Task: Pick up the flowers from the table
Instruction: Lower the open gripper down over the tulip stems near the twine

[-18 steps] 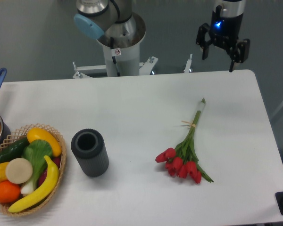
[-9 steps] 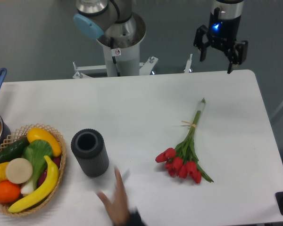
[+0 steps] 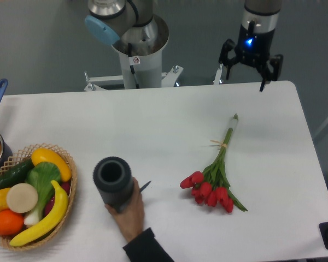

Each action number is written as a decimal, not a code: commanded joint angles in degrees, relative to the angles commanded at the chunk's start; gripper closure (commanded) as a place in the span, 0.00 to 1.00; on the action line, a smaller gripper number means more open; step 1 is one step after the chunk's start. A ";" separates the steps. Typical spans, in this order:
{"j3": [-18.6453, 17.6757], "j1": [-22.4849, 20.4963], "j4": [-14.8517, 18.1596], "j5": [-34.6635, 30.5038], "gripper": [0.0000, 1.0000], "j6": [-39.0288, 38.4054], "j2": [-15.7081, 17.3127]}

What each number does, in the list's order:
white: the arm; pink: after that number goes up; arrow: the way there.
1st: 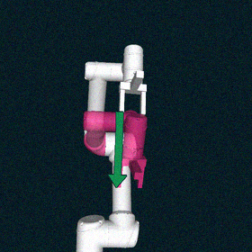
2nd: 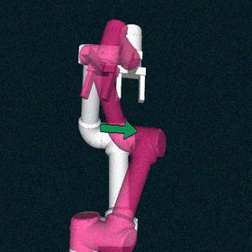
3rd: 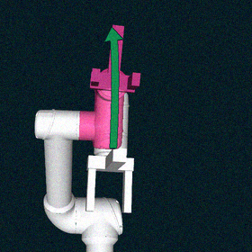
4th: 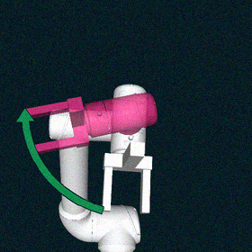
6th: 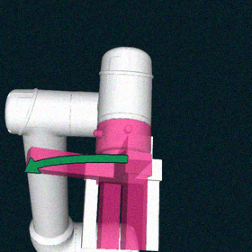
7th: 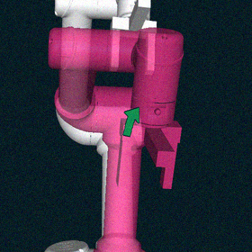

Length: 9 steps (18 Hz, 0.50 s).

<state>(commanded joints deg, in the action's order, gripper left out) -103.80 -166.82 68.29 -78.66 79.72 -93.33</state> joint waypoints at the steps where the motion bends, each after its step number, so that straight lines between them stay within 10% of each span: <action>1: 0.09 0.70 -0.96 0.00 0.00 -0.35 -1.49; 9: 0.88 4.22 -7.83 0.00 0.00 -6.42 -11.69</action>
<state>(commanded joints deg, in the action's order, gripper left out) -102.92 -162.60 60.47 -78.66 73.30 -105.02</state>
